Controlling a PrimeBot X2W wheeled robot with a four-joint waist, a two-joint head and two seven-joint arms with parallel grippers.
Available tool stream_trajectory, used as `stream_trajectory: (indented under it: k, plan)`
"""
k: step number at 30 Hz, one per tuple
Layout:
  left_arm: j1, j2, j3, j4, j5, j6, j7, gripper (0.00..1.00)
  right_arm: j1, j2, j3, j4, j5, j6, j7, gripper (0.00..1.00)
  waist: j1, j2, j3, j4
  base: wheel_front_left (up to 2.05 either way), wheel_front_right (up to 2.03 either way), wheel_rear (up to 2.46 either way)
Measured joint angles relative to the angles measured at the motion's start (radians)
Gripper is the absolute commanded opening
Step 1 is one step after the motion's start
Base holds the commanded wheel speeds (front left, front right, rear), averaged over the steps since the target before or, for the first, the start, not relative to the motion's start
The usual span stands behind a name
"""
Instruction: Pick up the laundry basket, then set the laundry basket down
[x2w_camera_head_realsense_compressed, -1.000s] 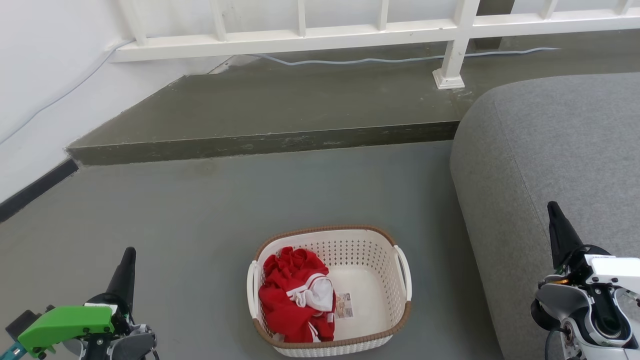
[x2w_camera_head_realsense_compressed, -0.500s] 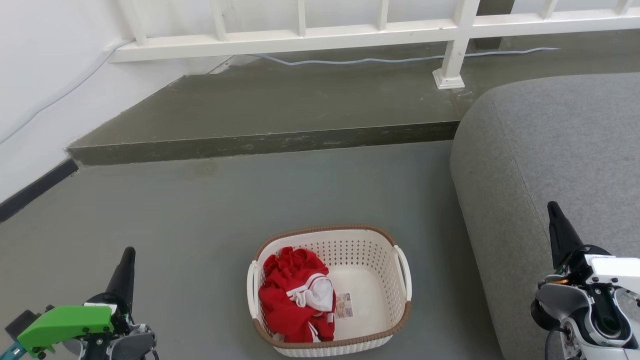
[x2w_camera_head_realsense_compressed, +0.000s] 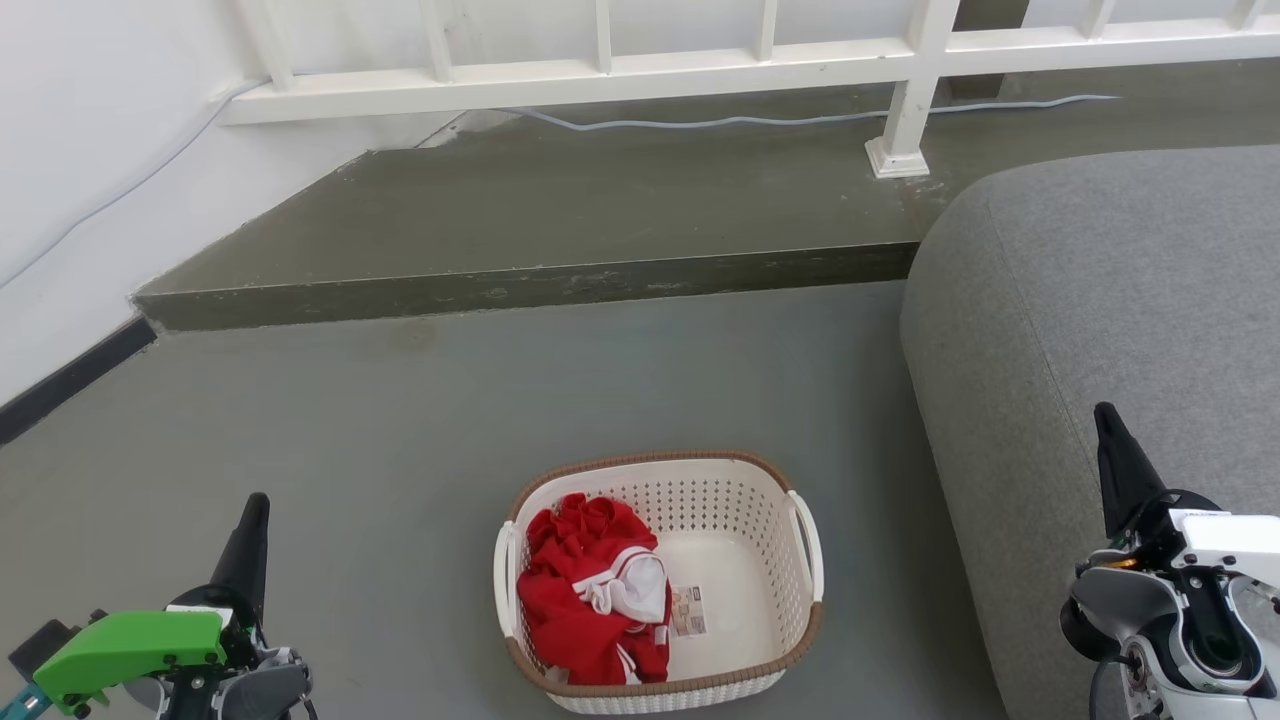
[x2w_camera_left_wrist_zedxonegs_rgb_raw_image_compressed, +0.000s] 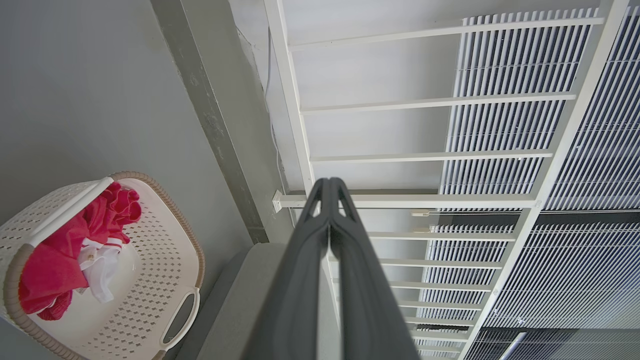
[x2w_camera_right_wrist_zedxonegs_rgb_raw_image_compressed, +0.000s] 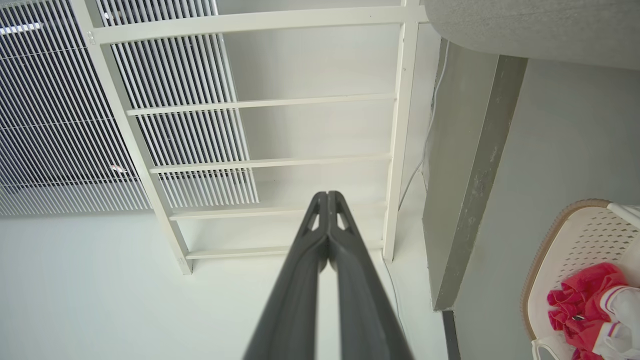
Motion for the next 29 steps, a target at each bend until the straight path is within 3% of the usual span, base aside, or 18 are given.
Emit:
stream_trajectory:
  k: [29]
  plan:
    - [-0.006, -0.003, 0.004, -0.001, 0.000, 0.000, 0.004, 0.00, 0.000, 0.002, -0.003, -0.001, 0.000, 0.000, 0.004, 0.00, 0.0000, 0.0000, 0.000, 0.000, 0.00, 0.00, 0.00]
